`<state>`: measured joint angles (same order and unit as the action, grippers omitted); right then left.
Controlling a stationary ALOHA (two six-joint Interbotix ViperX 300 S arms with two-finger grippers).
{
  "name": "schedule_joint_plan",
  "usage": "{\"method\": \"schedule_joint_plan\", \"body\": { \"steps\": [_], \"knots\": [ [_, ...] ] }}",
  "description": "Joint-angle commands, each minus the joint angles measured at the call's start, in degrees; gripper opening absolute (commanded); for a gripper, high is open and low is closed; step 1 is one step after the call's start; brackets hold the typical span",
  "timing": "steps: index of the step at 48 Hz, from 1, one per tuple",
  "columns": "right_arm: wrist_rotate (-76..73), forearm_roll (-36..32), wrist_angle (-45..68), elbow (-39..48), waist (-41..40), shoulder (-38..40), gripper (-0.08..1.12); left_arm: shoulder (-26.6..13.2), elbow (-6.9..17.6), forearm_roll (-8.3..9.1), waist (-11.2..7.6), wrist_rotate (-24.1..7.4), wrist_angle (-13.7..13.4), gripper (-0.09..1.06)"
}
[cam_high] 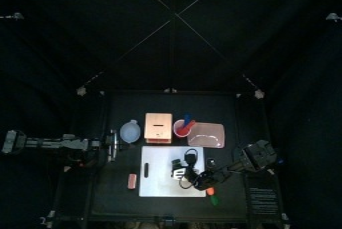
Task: Place sushi on board then cut the sushi with the knife then place the pieces on the plate
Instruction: Pick knife at handle with right hand
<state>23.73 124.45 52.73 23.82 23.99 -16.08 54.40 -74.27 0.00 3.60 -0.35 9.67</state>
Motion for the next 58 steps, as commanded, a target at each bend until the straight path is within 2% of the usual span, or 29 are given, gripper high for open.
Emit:
{"method": "schedule_joint_plan", "body": {
  "steps": [1, 23, 40, 58],
  "knots": [
    [0.0, -0.44, 0.26, -1.41, -0.26, 1.32, 0.59, -0.26, 0.7, 0.09, 0.18, -0.09, -0.09, -0.02],
    [-0.09, 0.18, 0.26, -2.2, -0.53, -0.79, 0.83, -0.26, 0.62, 0.09, 0.26, 0.0, -0.18, -0.02],
    [0.0, -0.62, 0.26, -2.29, -0.53, 0.0, 0.84, -0.26, 0.62, 0.09, 0.18, 0.0, -0.62, -0.02],
    [0.0, -6.42, 0.53, 0.88, -0.62, 5.71, 0.84, -0.26, 0.62, 0.0, 0.26, 0.09, -0.62, -0.02]
  ]
}}
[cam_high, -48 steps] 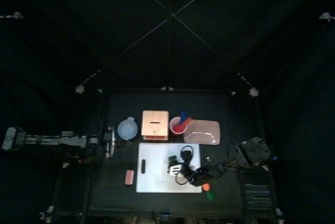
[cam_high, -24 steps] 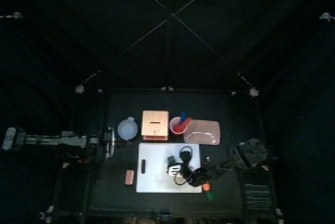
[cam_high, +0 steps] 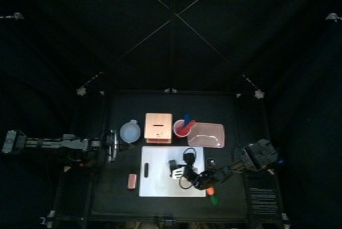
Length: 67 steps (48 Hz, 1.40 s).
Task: Place sushi on board then cut the sushi with the knife then place the pieces on the plate
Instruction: Pick knife at handle with right hand
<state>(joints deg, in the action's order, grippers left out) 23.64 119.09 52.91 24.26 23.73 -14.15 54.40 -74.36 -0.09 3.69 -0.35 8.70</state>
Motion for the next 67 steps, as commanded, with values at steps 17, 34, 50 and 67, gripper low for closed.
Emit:
{"method": "schedule_joint_plan", "body": {
  "steps": [17, 34, 50, 67],
  "knots": [
    [0.44, -24.35, -0.88, 8.17, -0.7, 13.97, 0.83, -0.26, 0.62, 0.09, 0.18, 0.0, 0.26, -0.02],
    [1.58, -46.14, -17.05, 17.67, -11.25, 27.42, 0.83, -0.18, 0.62, 0.0, 0.18, 0.0, 0.35, 0.02],
    [14.24, -49.48, -39.64, 20.21, -30.41, 42.71, 0.83, -0.26, 0.62, -0.09, 0.62, 0.0, 0.26, 0.16],
    [14.77, -58.36, -73.39, 16.26, -56.07, 44.38, 0.83, -0.26, 1.05, -0.09, 2.81, 0.0, 0.26, 0.2]
  ]
}}
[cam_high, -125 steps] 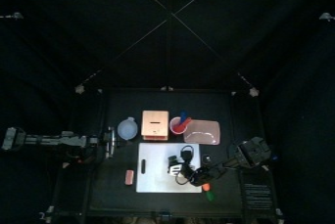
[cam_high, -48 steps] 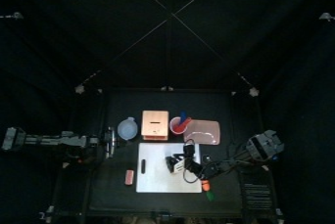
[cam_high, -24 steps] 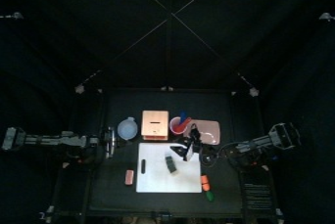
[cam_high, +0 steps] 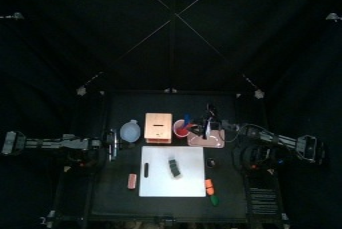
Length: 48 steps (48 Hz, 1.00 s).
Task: Place sushi on board then cut the sushi with the knife then place the pieces on the plate
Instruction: Pick knife at handle with right hand
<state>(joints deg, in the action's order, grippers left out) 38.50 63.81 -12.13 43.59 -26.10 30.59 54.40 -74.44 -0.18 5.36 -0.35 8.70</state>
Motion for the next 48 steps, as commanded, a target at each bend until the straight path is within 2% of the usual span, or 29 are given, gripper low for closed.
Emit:
{"method": "schedule_joint_plan", "body": {
  "steps": [1, 13, 19, 32, 48],
  "knots": [
    [-0.09, -3.96, -10.02, -3.6, -7.29, -0.7, 0.83, -0.26, 1.14, 0.0, 1.32, 0.0, 0.35, 0.2],
    [-1.41, -11.07, -25.58, -9.76, -16.52, -6.06, 0.83, -0.26, 1.23, 0.0, 3.87, 0.18, 0.88, 0.2],
    [-6.42, -15.64, -32.52, -13.45, -17.84, -10.28, 0.83, -0.26, 1.14, 0.0, 3.96, 0.26, 0.97, 0.2],
    [-16.87, -33.13, -41.48, -23.12, -16.26, -18.54, 0.83, -0.26, 1.05, -0.97, 3.96, 0.26, 0.97, 0.2],
    [-19.51, -34.72, -50.36, -29.79, -15.38, -25.66, 0.83, -0.26, 0.97, -1.05, 3.96, 0.0, 0.97, 0.2]
  ]
}}
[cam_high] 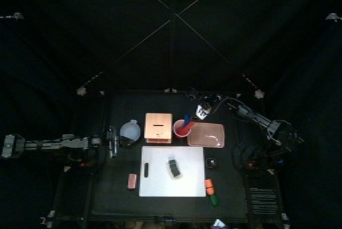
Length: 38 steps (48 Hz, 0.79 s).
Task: Place sushi on board then cut the sushi with the knife then place the pieces on the plate
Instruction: Pick knife at handle with right hand
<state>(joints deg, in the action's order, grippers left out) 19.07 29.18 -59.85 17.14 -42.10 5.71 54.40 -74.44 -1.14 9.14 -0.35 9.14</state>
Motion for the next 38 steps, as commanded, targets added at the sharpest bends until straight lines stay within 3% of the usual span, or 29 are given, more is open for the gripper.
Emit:
{"method": "schedule_joint_plan", "body": {
  "steps": [1, 38],
  "knots": [
    [-0.09, -0.18, -2.99, -3.78, 0.79, -1.41, 0.83, -0.26, 0.97, -0.09, 0.18, 0.09, 0.53, 0.2],
    [-0.62, -3.87, -13.45, -11.6, 2.11, -10.99, 0.83, -0.26, 0.79, -0.09, 0.26, 0.09, 0.53, 0.2]
  ]
}}
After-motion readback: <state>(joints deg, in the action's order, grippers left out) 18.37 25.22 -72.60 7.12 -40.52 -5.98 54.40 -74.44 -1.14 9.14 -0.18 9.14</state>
